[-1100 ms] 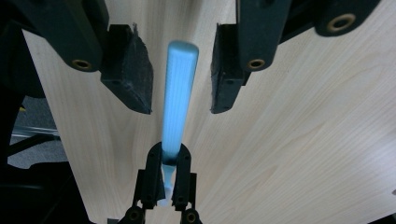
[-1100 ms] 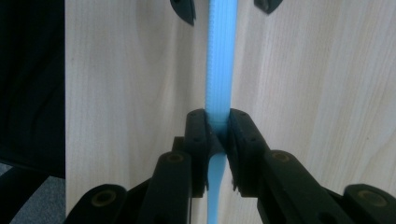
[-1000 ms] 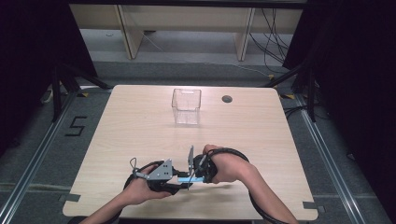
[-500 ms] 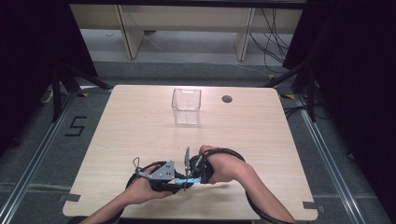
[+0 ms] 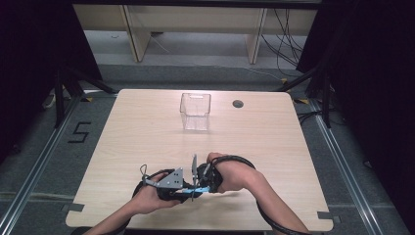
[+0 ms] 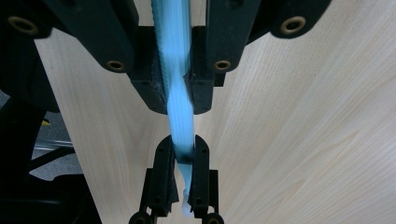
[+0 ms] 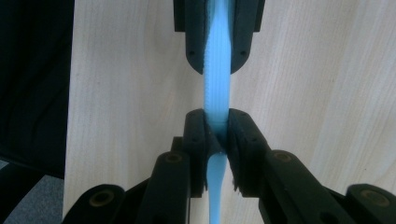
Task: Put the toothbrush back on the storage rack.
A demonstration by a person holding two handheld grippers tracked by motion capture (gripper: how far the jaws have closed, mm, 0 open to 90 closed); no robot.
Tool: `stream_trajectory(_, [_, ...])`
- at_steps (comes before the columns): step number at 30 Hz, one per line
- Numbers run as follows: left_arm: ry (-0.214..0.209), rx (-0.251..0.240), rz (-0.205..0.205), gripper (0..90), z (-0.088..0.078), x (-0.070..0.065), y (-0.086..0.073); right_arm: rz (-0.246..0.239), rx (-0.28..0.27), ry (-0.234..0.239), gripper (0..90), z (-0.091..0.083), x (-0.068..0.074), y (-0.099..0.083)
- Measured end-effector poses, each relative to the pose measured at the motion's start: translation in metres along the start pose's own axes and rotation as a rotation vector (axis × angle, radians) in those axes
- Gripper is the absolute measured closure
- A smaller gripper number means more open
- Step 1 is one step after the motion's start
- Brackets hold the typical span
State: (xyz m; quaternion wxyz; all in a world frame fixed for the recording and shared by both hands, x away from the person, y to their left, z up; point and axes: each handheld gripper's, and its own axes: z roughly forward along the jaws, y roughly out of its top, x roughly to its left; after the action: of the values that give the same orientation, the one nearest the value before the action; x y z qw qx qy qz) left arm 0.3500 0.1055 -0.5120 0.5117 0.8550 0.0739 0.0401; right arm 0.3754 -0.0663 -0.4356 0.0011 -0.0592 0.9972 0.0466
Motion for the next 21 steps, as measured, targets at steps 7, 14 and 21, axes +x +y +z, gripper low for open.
stream_trajectory(7, [0.031,-0.026,-0.01,77.9,-0.007,0.003,0.001,0.06,-0.025,-0.047,64.2,-0.011,0.002,-0.006])
stream_trajectory(14, [0.117,-0.074,-0.035,78.0,-0.021,0.01,-0.005,0.204,-0.266,-0.265,56.1,-0.038,0.018,-0.027])
stream_trajectory(21, [0.211,-0.17,-0.094,77.9,-0.034,0.017,-0.012,0.286,-0.45,-0.342,52.5,-0.038,0.03,-0.048])
